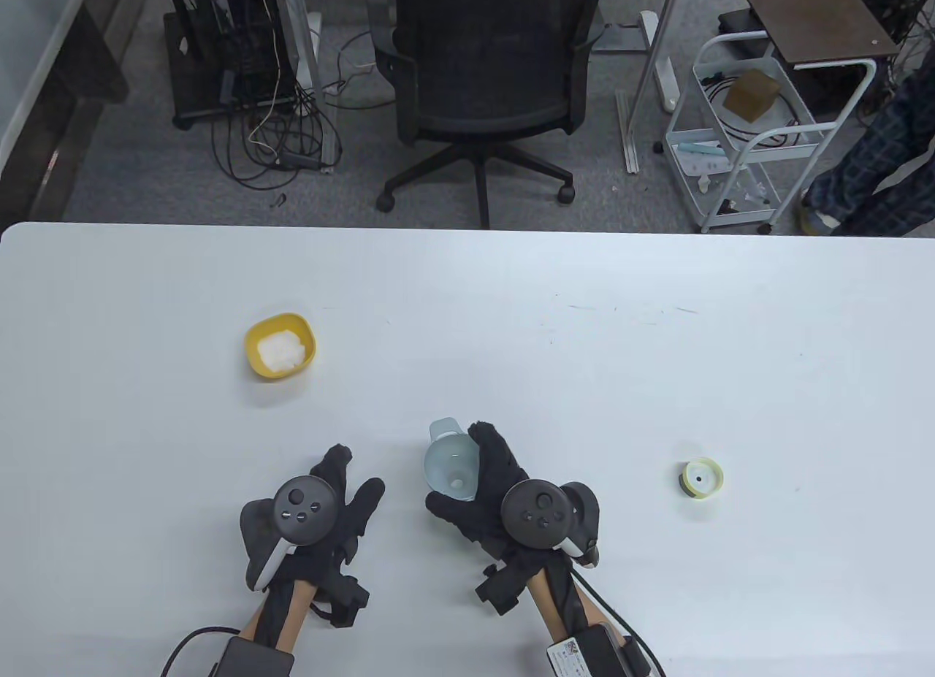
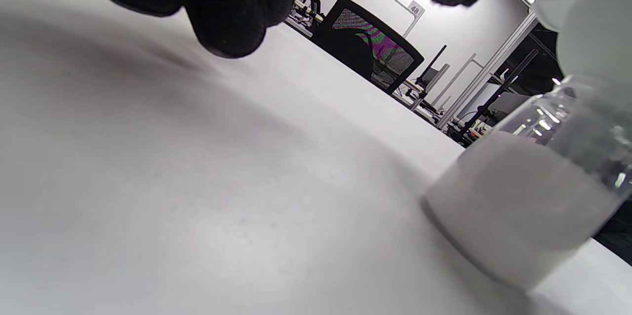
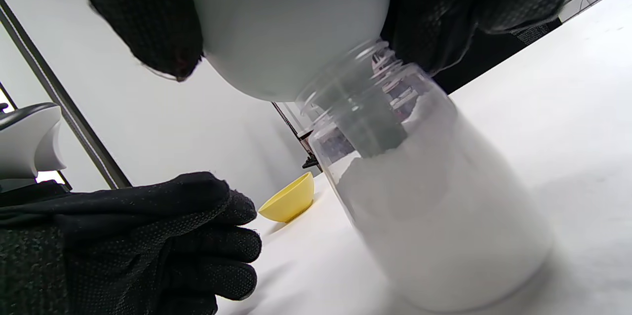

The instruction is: Unscrew the press dispenser and pour salt into it

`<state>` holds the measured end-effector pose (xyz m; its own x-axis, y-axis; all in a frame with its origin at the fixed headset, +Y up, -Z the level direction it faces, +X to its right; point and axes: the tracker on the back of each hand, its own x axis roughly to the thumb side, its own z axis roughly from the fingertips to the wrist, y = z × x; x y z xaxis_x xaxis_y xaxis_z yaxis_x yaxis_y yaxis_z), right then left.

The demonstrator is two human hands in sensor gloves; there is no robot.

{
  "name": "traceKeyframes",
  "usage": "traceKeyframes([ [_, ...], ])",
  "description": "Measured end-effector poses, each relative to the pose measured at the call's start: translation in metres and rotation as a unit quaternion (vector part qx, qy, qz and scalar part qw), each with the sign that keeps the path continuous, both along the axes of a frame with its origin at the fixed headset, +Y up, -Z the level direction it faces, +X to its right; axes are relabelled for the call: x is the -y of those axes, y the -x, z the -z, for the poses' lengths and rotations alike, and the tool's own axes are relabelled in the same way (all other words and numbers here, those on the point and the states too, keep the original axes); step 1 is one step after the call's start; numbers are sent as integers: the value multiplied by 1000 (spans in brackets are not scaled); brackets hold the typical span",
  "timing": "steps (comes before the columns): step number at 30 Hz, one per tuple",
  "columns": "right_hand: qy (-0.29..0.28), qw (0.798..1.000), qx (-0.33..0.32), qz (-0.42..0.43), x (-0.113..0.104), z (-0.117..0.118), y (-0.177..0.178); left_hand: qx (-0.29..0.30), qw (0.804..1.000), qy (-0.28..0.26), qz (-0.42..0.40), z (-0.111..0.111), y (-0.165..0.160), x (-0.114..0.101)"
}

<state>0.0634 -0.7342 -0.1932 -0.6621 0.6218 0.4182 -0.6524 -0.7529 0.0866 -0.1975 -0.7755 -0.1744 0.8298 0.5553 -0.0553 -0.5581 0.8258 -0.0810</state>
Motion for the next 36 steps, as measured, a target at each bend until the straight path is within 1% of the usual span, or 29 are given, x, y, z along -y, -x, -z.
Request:
traceKeyframes([
  [24, -31, 998, -5, 46, -27, -5, -4, 6, 1000, -4, 1, 0, -1, 0],
  [26, -38, 999, -2, 31, -22, -4, -2, 5, 1000, -6, 5, 0, -1, 0],
  [28, -7, 999, 1, -36, -4, -1, 3, 5, 1000, -6, 8, 0, -2, 0],
  [29, -17, 999, 5, -36, 0, -4, -2, 5, 1000, -7, 9, 0, -2, 0],
  [30, -26, 999, 18, 22, -3, -2, 2, 6, 1000, -7, 11, 0, -2, 0],
  [31, -1, 1000, 19, 16, -3, -3, 3, 7, 1000, -7, 12, -1, -3, 0],
  [32, -4, 1000, 6, -22, -3, -5, 2, 7, 1000, -9, 12, -1, -3, -1],
  [33, -24, 999, 6, -27, -4, -4, 2, 8, 1000, -9, 11, -1, -3, -1],
  [36, -19, 1000, 9, -22, -4, -5, 4, 10, 1000, -10, 10, -1, -4, -1],
])
